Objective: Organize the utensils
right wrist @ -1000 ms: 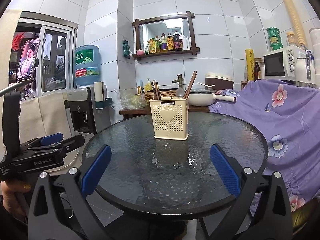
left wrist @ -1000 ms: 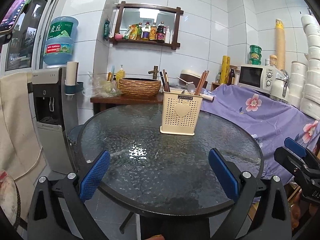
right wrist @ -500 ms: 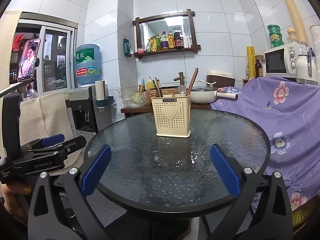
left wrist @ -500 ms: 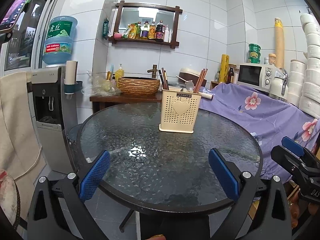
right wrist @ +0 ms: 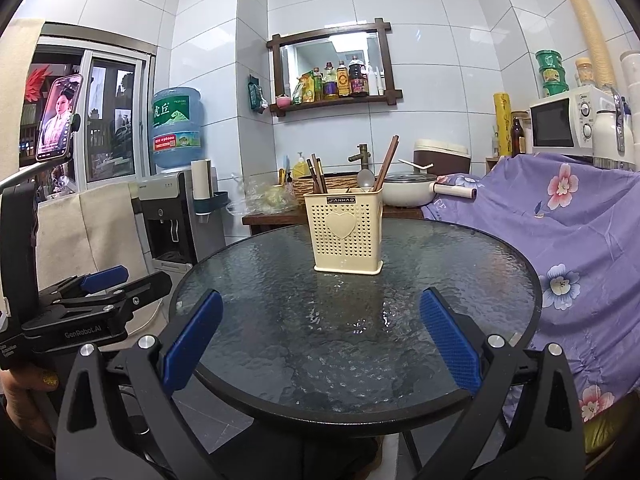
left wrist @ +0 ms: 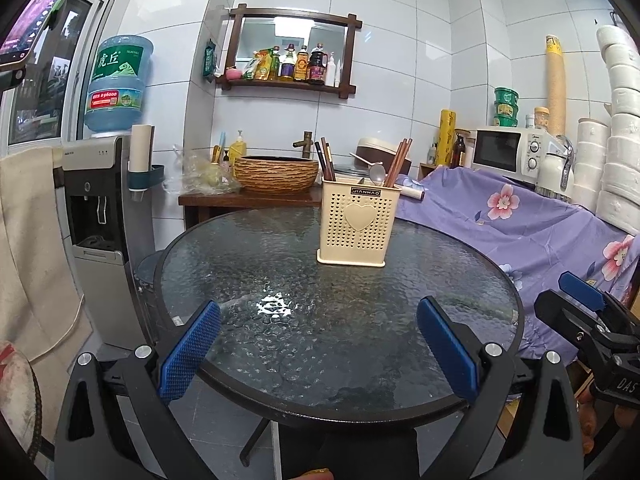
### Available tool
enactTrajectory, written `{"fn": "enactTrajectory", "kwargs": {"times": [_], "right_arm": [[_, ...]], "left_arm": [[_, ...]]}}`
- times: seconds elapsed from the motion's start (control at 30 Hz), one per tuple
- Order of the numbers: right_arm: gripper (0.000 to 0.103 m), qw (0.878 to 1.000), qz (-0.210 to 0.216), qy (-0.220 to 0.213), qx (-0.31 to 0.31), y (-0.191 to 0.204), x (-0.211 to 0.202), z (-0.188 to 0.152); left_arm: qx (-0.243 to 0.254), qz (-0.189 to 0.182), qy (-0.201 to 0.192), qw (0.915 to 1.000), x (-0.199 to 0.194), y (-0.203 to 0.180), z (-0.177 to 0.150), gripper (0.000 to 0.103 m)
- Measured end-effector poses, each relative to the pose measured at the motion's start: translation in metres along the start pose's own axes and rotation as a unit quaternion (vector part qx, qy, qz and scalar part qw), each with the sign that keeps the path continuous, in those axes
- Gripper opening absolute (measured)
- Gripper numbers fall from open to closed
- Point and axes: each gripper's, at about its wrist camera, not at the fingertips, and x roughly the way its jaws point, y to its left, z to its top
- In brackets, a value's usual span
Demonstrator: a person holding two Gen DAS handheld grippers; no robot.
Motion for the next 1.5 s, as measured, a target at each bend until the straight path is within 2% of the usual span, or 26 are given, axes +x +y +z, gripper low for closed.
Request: {"fn": "enactTrajectory", "kwargs": {"times": [1.27,1.5], "right_arm": [[0.097,1.0,0.0,0.009,0.003,0.0014,0.0033,0.0017],[0.097,1.0,-0.001,0.01,0.003,0.002,0.0032,0.0014]], "left_arm": [[0.017,0.014,0.013,0.9997,0.0047,-0.0033,-0.0023,0.097],[0.017,0.008,0.027,0.9995,0.0086,-0.0041,-0.0031,0.097]]}}
